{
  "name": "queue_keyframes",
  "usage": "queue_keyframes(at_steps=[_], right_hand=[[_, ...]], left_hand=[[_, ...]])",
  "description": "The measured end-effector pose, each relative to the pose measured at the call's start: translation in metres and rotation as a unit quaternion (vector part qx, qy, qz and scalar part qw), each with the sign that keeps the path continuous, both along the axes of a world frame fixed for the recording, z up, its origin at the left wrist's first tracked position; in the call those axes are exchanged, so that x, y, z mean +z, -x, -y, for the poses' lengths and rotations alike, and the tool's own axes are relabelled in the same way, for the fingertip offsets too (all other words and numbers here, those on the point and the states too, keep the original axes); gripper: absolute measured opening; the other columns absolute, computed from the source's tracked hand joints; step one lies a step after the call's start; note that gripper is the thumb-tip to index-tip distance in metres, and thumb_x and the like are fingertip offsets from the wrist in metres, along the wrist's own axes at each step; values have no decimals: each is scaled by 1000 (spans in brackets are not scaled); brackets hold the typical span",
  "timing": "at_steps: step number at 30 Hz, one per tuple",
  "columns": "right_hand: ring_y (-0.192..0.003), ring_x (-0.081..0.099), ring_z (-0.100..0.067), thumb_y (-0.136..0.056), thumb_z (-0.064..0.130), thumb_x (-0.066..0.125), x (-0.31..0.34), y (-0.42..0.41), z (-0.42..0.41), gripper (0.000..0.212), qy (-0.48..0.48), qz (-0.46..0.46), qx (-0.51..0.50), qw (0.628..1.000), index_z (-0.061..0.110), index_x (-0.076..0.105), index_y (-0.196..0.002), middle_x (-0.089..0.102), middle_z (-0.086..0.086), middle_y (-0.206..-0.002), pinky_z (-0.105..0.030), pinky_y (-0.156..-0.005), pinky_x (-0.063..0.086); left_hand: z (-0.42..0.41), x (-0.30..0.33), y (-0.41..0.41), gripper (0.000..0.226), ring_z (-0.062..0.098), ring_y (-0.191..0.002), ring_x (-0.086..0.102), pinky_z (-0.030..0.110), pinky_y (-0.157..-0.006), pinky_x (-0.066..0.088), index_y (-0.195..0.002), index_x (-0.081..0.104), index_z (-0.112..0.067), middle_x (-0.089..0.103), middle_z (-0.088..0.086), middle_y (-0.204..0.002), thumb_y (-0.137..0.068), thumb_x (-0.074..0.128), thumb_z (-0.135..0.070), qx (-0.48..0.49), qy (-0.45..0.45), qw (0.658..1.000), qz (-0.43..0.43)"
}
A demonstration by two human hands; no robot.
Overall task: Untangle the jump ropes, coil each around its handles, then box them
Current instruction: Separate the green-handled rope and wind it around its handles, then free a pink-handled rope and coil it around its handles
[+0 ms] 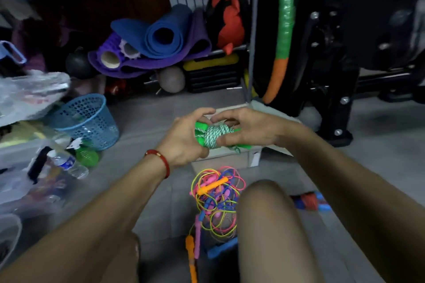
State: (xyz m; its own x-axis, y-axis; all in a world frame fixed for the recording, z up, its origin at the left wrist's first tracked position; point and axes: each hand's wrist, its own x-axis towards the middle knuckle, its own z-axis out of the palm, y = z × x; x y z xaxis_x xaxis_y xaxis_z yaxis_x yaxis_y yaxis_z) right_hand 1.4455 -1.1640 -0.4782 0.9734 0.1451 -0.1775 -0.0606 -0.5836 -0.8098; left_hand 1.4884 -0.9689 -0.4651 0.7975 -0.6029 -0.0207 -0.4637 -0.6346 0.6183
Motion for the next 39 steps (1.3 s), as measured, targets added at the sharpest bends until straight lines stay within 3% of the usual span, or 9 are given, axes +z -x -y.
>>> queue_keyframes(at_steps=[3,6,11,15,19,22,27,34,39], right_hand=[[-98,61,6,-77,26,83,-47,27,57,61,-96,-38,-106,989,28,59,-132,63,5,-119,-17,-89,50],[-86,65,-8,-80,10,77,-122,81,106,48,-160,-66,-272,947,17,64,-125,65,3,-101,-20,-75,50],[-69,64,-29,-74,16,73,-268,183,127,30,-340,-133,-546,755,4,71,-101,66,-20,-85,-28,-53,51],[-44,58,-14,-80,5,80,-346,215,103,17,-340,-196,-711,584,7,63,-80,60,-13,-68,-20,-41,46],[-52,59,-20,-77,5,77,-410,203,93,32,-335,-149,-798,479,-1,61,-104,59,-16,-76,-21,-40,49],[-62,57,-23,-83,10,72,-429,183,96,37,-353,-133,-802,463,8,55,-116,61,-14,-84,-29,-49,50],[-89,68,-28,-81,19,83,-423,156,99,55,-334,-134,-768,529,10,46,-122,64,-8,-102,-49,-80,60],[-103,67,-36,-85,7,75,-418,153,97,53,-371,-133,-785,477,2,48,-131,63,-23,-119,-50,-85,59],[-92,65,-30,-97,10,60,-339,127,71,14,-323,-155,-689,630,5,59,-110,62,-19,-110,-43,-75,59]], left_hand=[[58,-26,10,93,12,-126,43,23,-108,35,-143,45,-42,37,-6,-139,-57,75,-21,13,49,998,-45],[106,-47,23,58,3,-101,55,30,-86,50,-127,61,-34,56,-11,-121,-78,69,-4,89,166,939,-288],[153,-95,31,37,21,-89,60,33,-79,49,-118,69,-19,65,6,-108,-84,67,-3,-24,16,960,-279],[161,-116,29,29,20,-79,59,26,-69,42,-111,69,-23,69,12,-111,-85,68,-10,-59,-73,947,-306],[148,-121,15,19,30,-117,61,41,-89,47,-100,74,-34,69,9,-118,-86,71,-22,-3,-77,911,-404],[138,-122,4,20,26,-113,64,51,-96,50,-97,76,-34,72,8,-112,-80,76,-22,16,-75,905,-418],[131,-120,-4,33,13,-111,67,53,-95,52,-99,77,-32,75,0,-111,-67,76,-25,16,-64,891,-449],[131,-115,-5,20,31,-117,63,52,-96,51,-100,77,-25,68,14,-121,-88,65,-15,80,-18,883,-463],[90,-114,-15,18,23,-97,65,37,-81,54,-98,75,-22,71,9,-102,-89,64,-11,166,83,887,-422]])
